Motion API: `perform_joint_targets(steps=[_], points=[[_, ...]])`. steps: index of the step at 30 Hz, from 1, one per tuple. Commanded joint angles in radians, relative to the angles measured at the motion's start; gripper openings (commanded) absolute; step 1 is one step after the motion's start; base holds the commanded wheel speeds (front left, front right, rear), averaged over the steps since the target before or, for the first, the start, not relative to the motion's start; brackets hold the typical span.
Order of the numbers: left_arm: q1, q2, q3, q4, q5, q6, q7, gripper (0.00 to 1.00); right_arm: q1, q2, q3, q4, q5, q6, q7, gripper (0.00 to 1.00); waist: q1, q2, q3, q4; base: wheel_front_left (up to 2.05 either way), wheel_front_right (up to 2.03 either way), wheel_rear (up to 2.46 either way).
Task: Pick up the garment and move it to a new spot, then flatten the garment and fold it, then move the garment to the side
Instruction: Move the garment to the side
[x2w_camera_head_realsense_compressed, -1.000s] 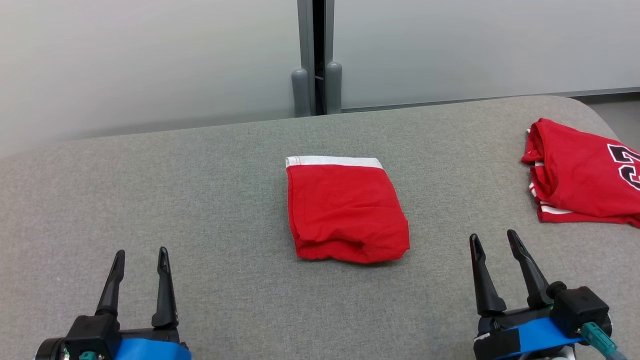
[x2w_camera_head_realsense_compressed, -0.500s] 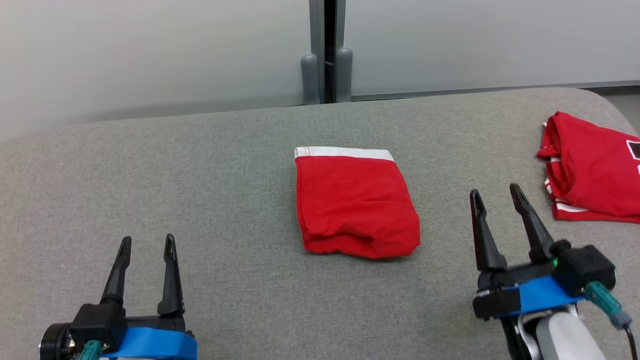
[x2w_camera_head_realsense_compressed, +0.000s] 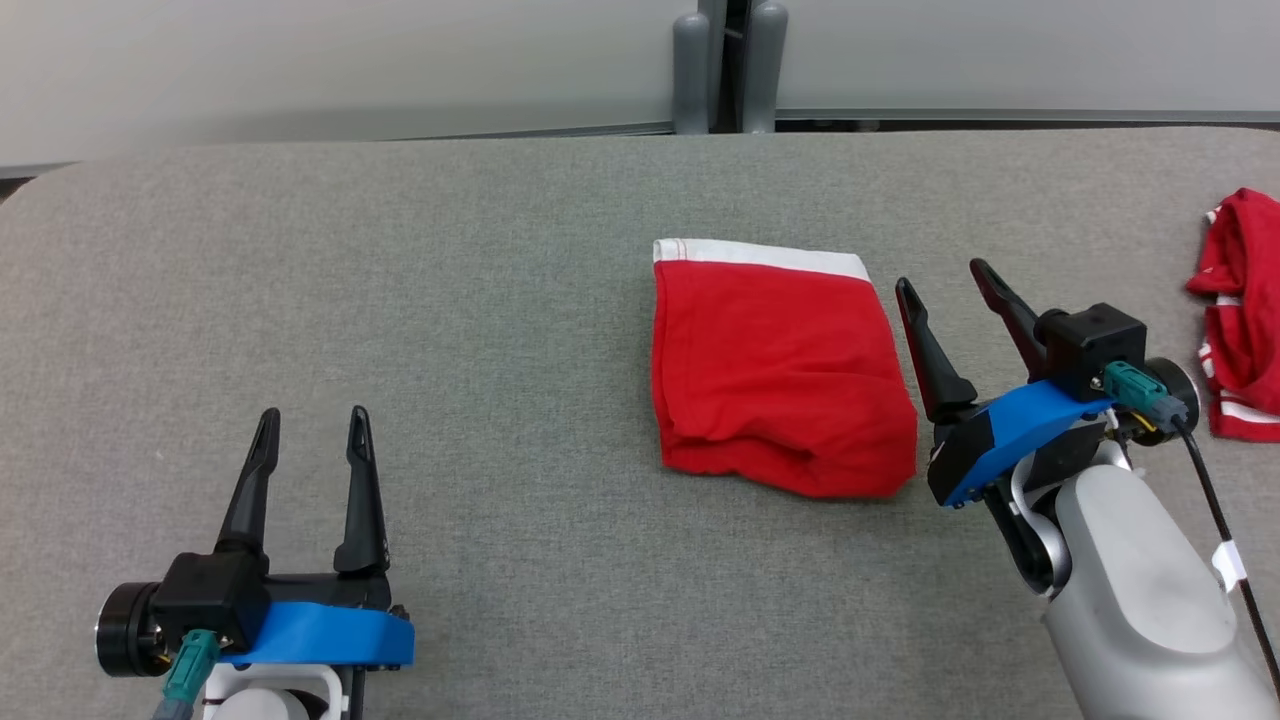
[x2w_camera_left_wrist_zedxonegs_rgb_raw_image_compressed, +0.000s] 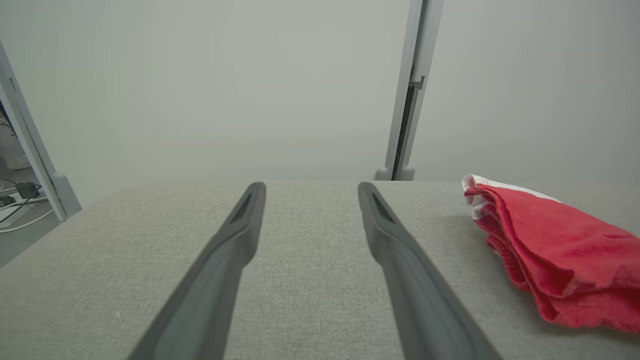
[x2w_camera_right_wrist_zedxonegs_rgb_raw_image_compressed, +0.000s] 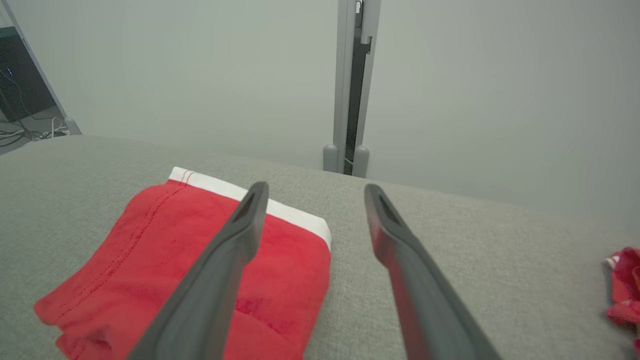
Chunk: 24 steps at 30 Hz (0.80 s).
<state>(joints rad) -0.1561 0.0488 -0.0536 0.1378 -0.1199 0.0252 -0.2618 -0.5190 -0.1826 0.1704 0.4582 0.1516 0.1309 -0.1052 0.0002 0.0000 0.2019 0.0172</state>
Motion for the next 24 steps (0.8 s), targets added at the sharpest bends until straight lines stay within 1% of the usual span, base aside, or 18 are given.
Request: perform_joint_targets(steps=[1, 6, 11, 19, 22, 23, 24], points=[[-0.011, 0.004, -0.002, -0.004, -0.002, 0.006, -0.004, 1.0, -0.016, -0.009, 0.006, 0.029, -0.001, 0.0, 0.004, 1.0, -0.0002, 0.0, 0.023, 0.024, 0.0, 0.0, 0.0], [-0.025, 0.004, -0.005, -0.007, -0.009, 0.014, -0.004, 1.0, -0.045, -0.018, 0.018, 0.163, 0.022, 0.0, 0.006, 1.0, -0.0002, 0.0, 0.053, 0.049, 0.0, 0.0, 0.0], [-0.036, 0.004, -0.014, -0.009, -0.013, 0.019, -0.004, 1.0, -0.074, -0.015, 0.036, 0.28, 0.035, 0.0, -0.016, 1.0, -0.0002, 0.0, 0.073, 0.062, 0.0, 0.0, 0.0], [-0.058, 0.004, -0.028, -0.004, -0.017, 0.024, -0.004, 1.0, -0.117, 0.018, 0.078, 0.423, 0.064, 0.0, -0.047, 1.0, -0.0002, 0.0, 0.09, 0.068, 0.0, 0.0, 0.0], [-0.065, 0.004, -0.033, -0.003, -0.018, 0.027, -0.004, 1.0, -0.119, 0.028, 0.099, 0.471, 0.085, 0.0, -0.039, 1.0, -0.0002, 0.0, 0.092, 0.068, 0.0, 0.0, 0.0], [-0.067, 0.004, -0.034, -0.002, -0.02, 0.03, -0.004, 1.0, -0.12, 0.033, 0.115, 0.499, 0.098, 0.0, -0.033, 0.81, -0.0002, 0.0, 0.093, 0.064, 0.0, 0.0, 0.0], [-0.066, 0.004, -0.032, -0.002, -0.02, 0.03, -0.004, 1.0, -0.121, 0.037, 0.122, 0.508, 0.109, 0.0, -0.033, 0.42, -0.0002, 0.0, 0.093, 0.062, 0.0, 0.0, 0.0]])
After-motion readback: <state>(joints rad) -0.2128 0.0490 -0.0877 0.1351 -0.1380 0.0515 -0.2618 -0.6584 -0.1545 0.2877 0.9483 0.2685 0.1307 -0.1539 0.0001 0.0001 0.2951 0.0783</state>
